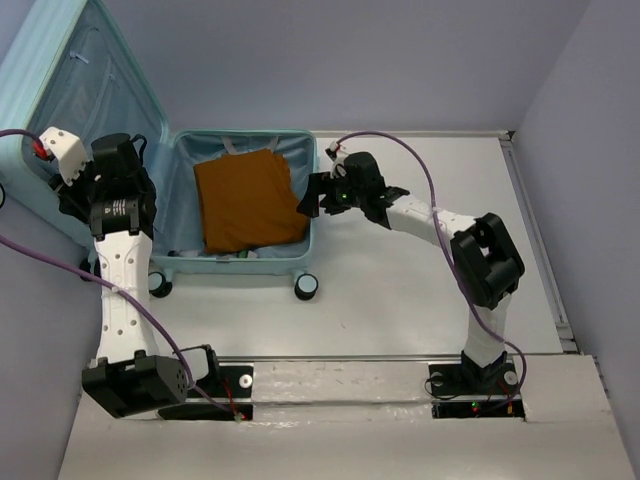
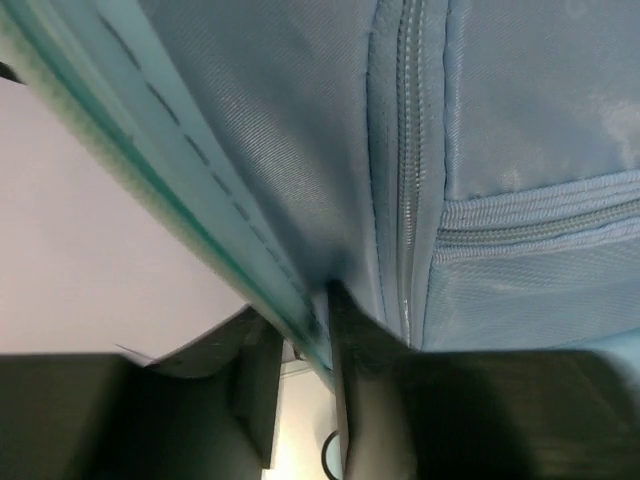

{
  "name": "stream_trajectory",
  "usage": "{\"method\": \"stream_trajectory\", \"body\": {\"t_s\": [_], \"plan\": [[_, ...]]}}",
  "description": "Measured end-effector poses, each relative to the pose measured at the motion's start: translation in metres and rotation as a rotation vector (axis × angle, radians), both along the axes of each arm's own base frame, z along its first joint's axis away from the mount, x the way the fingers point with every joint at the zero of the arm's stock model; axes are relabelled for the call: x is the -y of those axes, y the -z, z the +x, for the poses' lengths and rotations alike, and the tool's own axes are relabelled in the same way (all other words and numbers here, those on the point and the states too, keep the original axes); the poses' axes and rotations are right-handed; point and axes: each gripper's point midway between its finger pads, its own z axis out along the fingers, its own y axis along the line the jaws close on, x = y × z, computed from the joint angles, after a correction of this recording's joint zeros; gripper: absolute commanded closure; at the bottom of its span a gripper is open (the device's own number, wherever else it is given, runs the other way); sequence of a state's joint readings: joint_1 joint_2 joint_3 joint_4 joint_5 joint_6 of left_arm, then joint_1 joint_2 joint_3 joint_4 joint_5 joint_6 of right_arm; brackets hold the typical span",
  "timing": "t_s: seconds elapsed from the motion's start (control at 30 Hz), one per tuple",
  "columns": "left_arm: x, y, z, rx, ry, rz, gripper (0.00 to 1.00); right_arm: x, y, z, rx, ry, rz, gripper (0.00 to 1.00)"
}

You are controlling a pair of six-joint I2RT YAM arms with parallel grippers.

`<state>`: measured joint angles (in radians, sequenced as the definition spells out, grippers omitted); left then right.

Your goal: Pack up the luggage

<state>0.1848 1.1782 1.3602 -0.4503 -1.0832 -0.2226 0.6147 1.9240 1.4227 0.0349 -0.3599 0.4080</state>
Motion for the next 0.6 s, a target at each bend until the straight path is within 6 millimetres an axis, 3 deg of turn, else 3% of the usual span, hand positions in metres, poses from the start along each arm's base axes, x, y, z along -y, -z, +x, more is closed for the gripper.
{"method": "stream_trajectory", "body": {"t_s": [0.07, 0.13, 0.23, 0.27, 0.33, 0.5, 0.6], "plan": [[-0.001, -0.001, 0.001, -0.005, -0.009, 0.003, 0.94, 0.003, 0.010, 0.004, -0.010, 0.023, -0.022, 0.19], [-0.002, -0.003, 0.002, 0.008, -0.015, 0.005, 0.94, 0.006, 0.025, 0.007, -0.030, 0.039, -0.046, 0.30], [-0.002, -0.005, 0.004, 0.031, -0.004, 0.007, 0.94, 0.006, 0.047, 0.009, -0.069, 0.043, -0.065, 0.63], [-0.001, -0.005, 0.004, 0.035, 0.001, 0.008, 0.94, 0.003, 0.046, 0.008, -0.083, 0.037, -0.045, 0.80], [0.001, -0.004, 0.004, 0.059, 0.029, 0.005, 0.94, 0.003, 0.041, 0.008, -0.087, 0.045, -0.038, 0.91], [0.025, 0.000, 0.003, 0.087, 0.136, 0.022, 0.94, 0.010, 0.039, 0.013, -0.142, 0.139, -0.025, 0.93], [0.071, -0.003, 0.007, 0.090, 0.294, 0.059, 0.94, 0.014, 0.039, 0.018, -0.138, 0.153, -0.020, 0.93]]}}
